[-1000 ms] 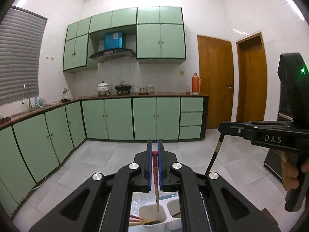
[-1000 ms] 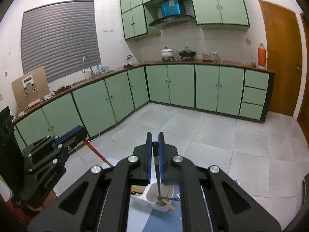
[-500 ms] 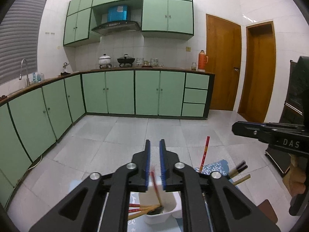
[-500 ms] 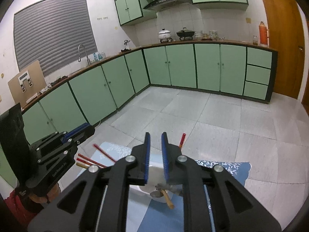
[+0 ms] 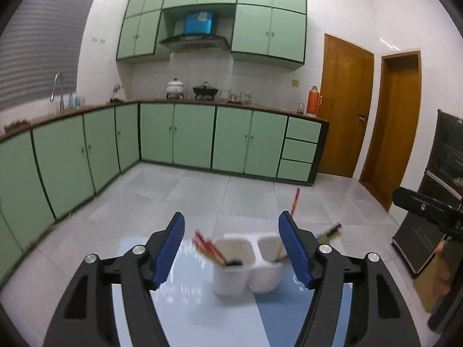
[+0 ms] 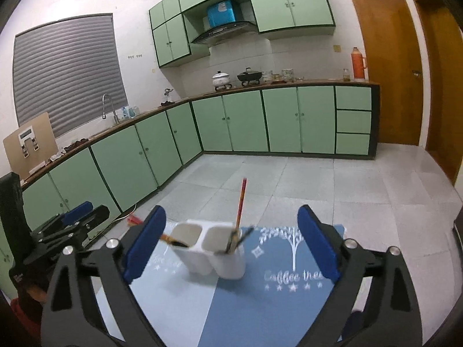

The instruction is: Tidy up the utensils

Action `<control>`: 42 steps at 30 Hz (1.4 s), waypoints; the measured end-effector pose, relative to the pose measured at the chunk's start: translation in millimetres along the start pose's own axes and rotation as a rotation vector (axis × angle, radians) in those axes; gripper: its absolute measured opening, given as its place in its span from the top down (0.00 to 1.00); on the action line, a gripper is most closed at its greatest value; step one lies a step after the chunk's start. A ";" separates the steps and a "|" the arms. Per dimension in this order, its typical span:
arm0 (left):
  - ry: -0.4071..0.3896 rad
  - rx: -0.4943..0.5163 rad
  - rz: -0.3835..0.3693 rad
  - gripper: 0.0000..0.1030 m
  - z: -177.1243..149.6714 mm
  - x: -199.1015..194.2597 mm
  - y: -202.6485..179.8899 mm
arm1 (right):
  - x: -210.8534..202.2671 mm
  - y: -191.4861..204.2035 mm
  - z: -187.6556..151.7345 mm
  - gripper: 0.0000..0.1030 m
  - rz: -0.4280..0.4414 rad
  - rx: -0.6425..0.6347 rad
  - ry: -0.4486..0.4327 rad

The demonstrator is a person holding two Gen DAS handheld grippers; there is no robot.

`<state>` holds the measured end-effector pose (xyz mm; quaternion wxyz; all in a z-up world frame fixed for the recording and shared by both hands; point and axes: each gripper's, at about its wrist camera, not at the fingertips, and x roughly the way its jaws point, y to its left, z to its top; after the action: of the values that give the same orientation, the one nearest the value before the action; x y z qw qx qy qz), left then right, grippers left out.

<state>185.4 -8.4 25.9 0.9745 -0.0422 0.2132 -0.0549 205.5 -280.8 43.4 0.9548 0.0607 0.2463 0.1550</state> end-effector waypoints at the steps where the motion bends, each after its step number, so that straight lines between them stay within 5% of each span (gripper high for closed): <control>1: 0.005 -0.003 0.003 0.30 -4.2 -4.4 0.6 | -4.7 1.8 -6.0 0.09 0.004 0.004 0.006; 13: 0.050 0.031 0.050 0.15 -35.9 -59.3 -6.2 | -44.1 30.4 -50.9 0.05 0.001 -0.016 0.045; 42: 0.015 0.078 0.034 0.13 -45.5 -96.9 -26.4 | -64.4 52.9 -63.5 0.05 0.039 -0.064 0.056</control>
<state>76.4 -25.2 27.3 0.9747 -0.0004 0.2187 -0.0468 106.9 -249.3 27.3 0.9457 0.0308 0.2666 0.1831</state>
